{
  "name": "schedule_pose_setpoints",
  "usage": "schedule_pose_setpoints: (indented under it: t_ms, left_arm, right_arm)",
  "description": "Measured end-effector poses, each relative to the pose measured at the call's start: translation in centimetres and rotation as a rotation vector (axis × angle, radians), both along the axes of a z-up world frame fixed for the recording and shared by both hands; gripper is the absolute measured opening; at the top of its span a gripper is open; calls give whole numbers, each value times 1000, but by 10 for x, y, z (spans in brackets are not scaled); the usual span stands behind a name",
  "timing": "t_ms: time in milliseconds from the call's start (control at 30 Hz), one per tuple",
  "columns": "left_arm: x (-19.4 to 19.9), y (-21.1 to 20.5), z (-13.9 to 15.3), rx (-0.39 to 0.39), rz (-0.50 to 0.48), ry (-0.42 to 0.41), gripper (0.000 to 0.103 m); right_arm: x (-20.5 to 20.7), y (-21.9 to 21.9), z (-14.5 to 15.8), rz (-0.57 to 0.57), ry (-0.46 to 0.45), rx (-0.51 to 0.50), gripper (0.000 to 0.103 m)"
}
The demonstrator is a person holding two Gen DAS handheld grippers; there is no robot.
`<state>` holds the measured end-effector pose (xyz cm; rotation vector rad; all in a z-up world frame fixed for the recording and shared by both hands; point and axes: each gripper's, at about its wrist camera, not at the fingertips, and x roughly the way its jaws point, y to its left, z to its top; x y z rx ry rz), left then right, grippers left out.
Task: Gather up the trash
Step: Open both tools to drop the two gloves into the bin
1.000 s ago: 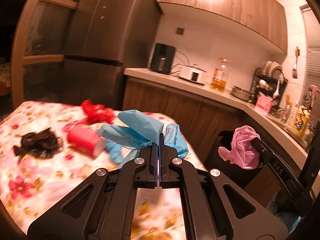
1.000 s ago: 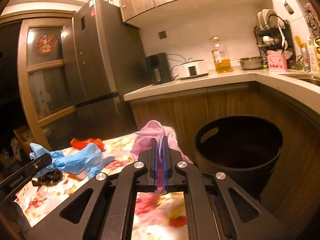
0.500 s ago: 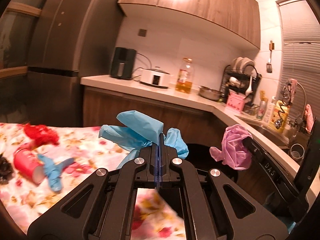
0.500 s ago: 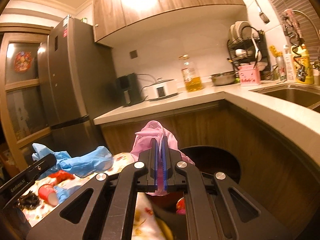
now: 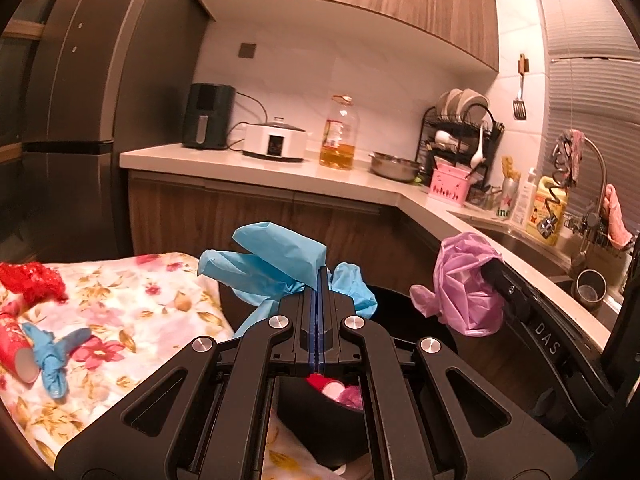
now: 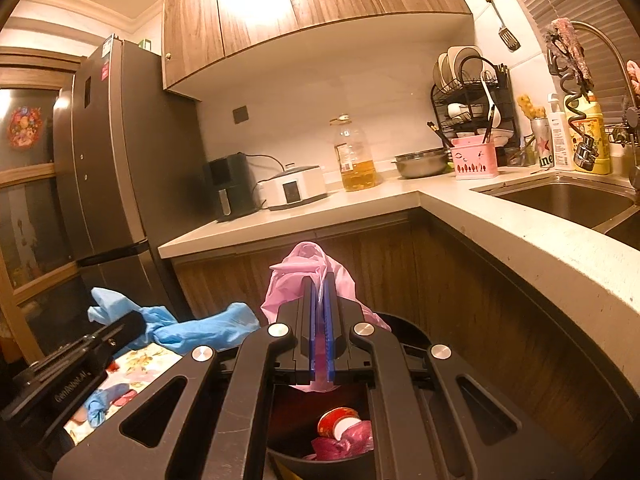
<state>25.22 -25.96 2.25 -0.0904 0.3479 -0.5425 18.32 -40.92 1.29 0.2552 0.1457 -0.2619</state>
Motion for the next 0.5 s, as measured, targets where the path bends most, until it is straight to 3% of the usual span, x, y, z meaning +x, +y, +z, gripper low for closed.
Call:
schedule_pose_setpoints:
  t_ms: [500]
  left_arm:
    - [16,-28,-10,14,-53,30,0]
  right_arm:
    - [13,-17,-9,11,30,12,5]
